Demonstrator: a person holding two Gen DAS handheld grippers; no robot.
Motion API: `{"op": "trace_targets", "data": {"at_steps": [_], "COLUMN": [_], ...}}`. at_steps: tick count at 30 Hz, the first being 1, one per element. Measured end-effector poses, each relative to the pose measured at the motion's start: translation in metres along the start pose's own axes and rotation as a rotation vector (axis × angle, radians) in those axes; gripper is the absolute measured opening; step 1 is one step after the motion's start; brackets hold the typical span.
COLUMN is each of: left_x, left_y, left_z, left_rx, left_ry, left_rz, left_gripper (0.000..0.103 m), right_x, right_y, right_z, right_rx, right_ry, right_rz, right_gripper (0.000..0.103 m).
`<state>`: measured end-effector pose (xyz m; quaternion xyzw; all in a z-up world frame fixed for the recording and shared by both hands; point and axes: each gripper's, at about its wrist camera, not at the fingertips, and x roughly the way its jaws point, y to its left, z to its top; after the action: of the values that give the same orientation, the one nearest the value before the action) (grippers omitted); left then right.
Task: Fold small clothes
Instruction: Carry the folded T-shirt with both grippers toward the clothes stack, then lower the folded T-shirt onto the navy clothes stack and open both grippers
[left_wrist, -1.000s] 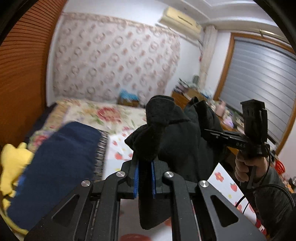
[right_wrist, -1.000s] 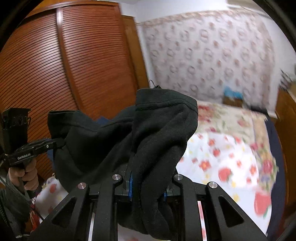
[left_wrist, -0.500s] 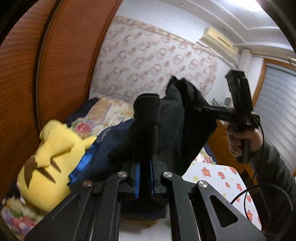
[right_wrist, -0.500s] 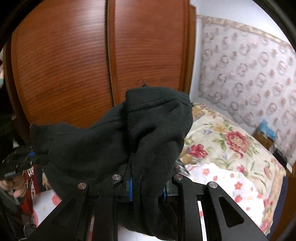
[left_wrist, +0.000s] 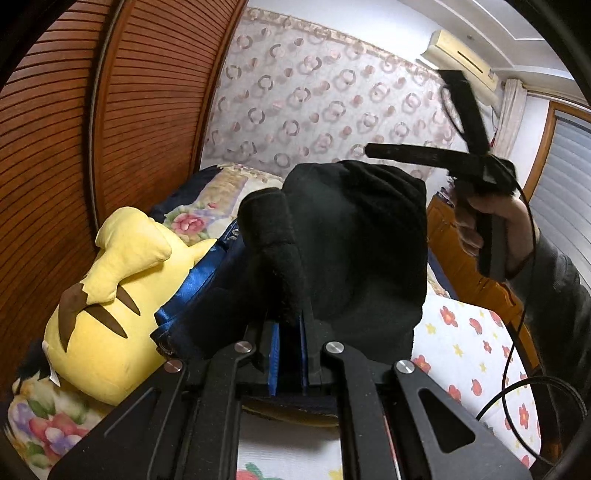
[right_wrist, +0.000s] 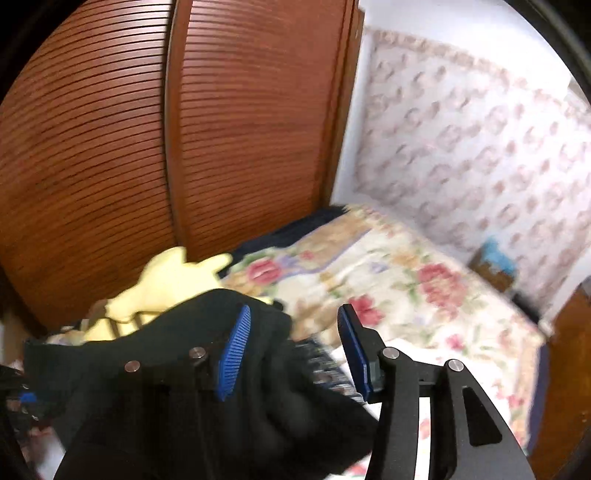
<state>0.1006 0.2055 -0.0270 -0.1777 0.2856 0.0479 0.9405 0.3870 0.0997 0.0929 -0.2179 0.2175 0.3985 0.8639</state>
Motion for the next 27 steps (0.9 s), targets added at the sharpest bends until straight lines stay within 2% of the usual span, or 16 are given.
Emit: {"op": "trace_targets", "data": {"at_steps": [6, 8, 9, 10, 11, 12, 13, 15, 19, 21, 26, 27], "left_x": [-0.002, -0.004, -0.005, -0.008, -0.010, -0.013, -0.016, -0.019, -0.031, -0.036, -0.048, -0.049], "left_y": [-0.007, -0.008, -0.010, -0.011, -0.011, -0.011, -0.013, -0.015, -0.026, -0.031, -0.051, -0.054], "left_z": [0.001, 0.000, 0.000, 0.000, 0.000, -0.001, -0.001, -0.002, -0.002, -0.003, -0.007, -0.008], "left_rx": [0.027, 0.039, 0.051, 0.058, 0.065, 0.074, 0.089, 0.103, 0.158, 0.170, 0.215, 0.219], "left_ry": [-0.004, -0.006, -0.010, -0.018, -0.029, -0.040, -0.042, -0.051, -0.071, -0.073, -0.095, -0.096], "left_rz": [0.031, 0.041, 0.052, 0.062, 0.069, 0.067, 0.061, 0.055, 0.087, 0.085, 0.081, 0.075], "left_gripper": [0.012, 0.015, 0.021, 0.033, 0.040, 0.051, 0.069, 0.086, 0.087, 0.087, 0.087, 0.087], "right_x": [-0.017, -0.007, 0.002, 0.012, 0.022, 0.034, 0.043, 0.057, 0.047, 0.026, -0.035, -0.050], "right_y": [0.001, -0.011, -0.015, -0.018, -0.026, -0.025, -0.027, -0.026, -0.020, -0.013, 0.012, 0.017], "right_z": [-0.033, -0.040, -0.042, -0.043, -0.046, -0.050, -0.053, -0.047, -0.029, -0.030, -0.064, -0.079], "right_rx": [0.047, 0.047, 0.049, 0.061, 0.081, 0.091, 0.085, 0.111, 0.164, 0.165, 0.190, 0.197], "right_ry": [-0.019, -0.004, 0.010, 0.027, 0.046, 0.061, 0.072, 0.083, 0.046, 0.024, -0.019, -0.023], "right_rz": [0.108, 0.104, 0.086, 0.069, 0.059, 0.055, 0.042, 0.034, 0.030, 0.014, -0.008, -0.019], "right_gripper": [0.051, 0.051, 0.051, 0.051, 0.051, 0.051, 0.051, 0.052, 0.052, 0.052, 0.053, 0.053]}}
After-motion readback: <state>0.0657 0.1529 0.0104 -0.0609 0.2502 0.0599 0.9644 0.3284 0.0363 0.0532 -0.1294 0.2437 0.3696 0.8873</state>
